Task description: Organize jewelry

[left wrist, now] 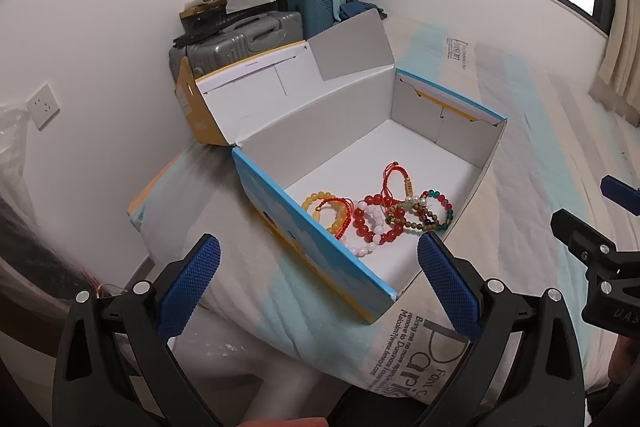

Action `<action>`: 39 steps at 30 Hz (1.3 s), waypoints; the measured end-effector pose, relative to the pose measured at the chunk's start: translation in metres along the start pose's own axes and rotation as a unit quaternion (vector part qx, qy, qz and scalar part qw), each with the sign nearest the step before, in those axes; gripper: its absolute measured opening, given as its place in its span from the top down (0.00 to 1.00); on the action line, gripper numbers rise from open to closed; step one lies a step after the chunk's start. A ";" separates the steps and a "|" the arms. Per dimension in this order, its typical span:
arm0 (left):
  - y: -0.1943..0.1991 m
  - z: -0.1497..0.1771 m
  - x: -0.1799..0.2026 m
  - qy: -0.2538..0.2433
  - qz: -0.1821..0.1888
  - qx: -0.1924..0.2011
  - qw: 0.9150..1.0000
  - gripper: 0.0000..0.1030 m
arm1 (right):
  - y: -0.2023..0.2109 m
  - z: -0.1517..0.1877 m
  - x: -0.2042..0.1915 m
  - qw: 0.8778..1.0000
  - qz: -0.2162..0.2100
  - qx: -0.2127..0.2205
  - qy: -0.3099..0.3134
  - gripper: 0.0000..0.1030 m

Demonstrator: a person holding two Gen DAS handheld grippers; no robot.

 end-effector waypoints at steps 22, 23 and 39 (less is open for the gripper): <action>0.000 -0.003 0.011 -0.005 0.016 -0.003 1.000 0.06 | -0.007 -0.001 0.005 1.000 0.002 -0.007 -0.002 0.08; 0.000 -0.004 0.011 -0.006 0.016 -0.003 1.000 0.06 | -0.008 -0.002 0.005 1.000 0.003 -0.006 -0.002 0.08; 0.003 -0.006 0.011 -0.014 0.019 0.007 1.000 0.06 | -0.009 0.002 0.005 1.000 0.003 -0.007 -0.001 0.08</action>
Point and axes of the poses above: each gripper's, at about its wrist camera, not at the fingertips, and y roughly against the way its jaws point, x to its right, z to its underside, the point moved 9 cm from there along -y, roughly the way its jaws point, and after that the axes turned 11 degrees about z, right-handed, at the moved point
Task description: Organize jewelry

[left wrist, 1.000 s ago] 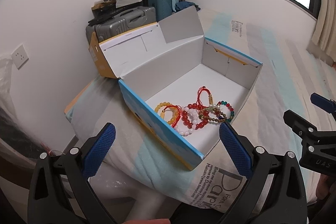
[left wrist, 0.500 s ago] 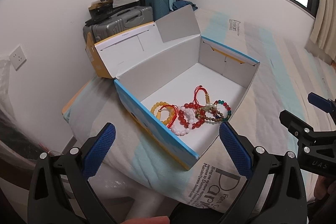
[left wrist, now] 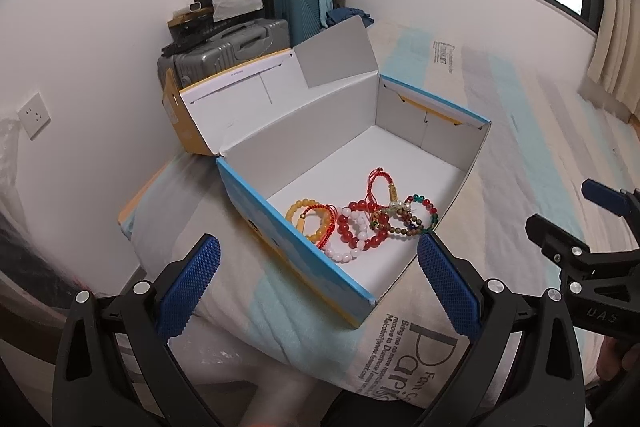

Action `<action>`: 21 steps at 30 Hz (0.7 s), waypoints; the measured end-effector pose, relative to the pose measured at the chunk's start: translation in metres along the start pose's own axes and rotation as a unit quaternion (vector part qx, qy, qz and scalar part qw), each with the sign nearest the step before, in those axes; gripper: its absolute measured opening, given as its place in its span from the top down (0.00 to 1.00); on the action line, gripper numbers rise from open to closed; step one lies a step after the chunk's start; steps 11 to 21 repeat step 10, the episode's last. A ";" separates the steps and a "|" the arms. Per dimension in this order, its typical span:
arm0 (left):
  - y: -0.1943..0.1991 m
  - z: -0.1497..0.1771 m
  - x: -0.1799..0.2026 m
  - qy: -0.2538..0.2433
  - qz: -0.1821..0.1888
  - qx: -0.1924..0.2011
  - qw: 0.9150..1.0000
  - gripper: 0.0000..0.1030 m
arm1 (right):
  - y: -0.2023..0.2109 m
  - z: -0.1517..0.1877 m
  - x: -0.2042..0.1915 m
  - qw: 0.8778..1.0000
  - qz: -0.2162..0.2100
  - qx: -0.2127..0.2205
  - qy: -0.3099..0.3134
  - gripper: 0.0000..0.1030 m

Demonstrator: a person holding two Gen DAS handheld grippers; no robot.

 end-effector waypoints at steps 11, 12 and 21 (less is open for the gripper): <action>-0.001 -0.002 -0.002 0.007 0.013 -0.004 1.000 0.06 | 0.004 0.001 -0.003 1.000 -0.001 0.003 -0.001 0.08; -0.001 -0.002 -0.002 0.007 0.013 -0.004 1.000 0.06 | 0.004 0.001 -0.003 1.000 -0.001 0.003 -0.001 0.08; -0.001 -0.002 -0.002 0.007 0.013 -0.004 1.000 0.06 | 0.004 0.001 -0.003 1.000 -0.001 0.003 -0.001 0.08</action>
Point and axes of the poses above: each gripper's, at about its wrist camera, not at the fingertips, and y roughly against the way its jaws point, x to its right, z to its underside, the point moved 9 cm from there along -y, roughly the way its jaws point, and after that the axes turned 11 degrees about z, right-handed, at the moved point
